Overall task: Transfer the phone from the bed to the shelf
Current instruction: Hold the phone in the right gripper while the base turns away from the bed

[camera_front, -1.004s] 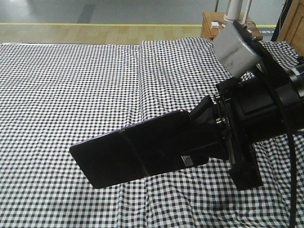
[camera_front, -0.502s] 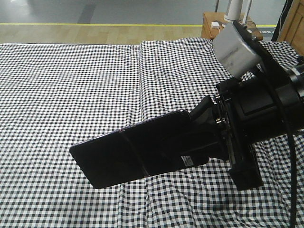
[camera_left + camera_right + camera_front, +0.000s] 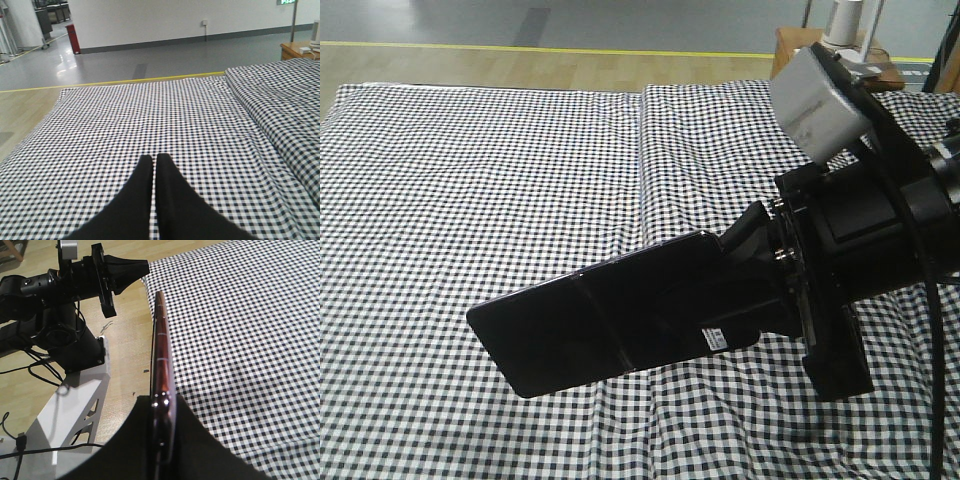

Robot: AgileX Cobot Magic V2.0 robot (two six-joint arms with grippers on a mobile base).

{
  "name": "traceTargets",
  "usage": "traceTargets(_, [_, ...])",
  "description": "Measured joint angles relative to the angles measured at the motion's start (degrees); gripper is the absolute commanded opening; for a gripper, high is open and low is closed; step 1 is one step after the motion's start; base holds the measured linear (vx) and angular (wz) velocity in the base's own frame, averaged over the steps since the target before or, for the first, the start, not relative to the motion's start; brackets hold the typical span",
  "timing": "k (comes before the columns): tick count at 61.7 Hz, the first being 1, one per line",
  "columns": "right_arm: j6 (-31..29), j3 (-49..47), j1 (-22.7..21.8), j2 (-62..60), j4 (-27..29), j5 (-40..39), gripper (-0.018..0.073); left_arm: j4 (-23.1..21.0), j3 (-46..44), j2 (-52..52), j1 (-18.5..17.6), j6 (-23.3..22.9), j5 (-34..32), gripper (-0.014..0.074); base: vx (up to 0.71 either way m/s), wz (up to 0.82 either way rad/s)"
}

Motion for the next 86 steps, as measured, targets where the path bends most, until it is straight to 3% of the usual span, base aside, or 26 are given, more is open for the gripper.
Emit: traceTargets(86, [0.0, 0.0, 0.0, 0.0, 0.0, 0.0, -0.0002, 0.0, 0.0, 0.0, 0.0, 0.0, 0.0, 0.0001, -0.1, 0.41])
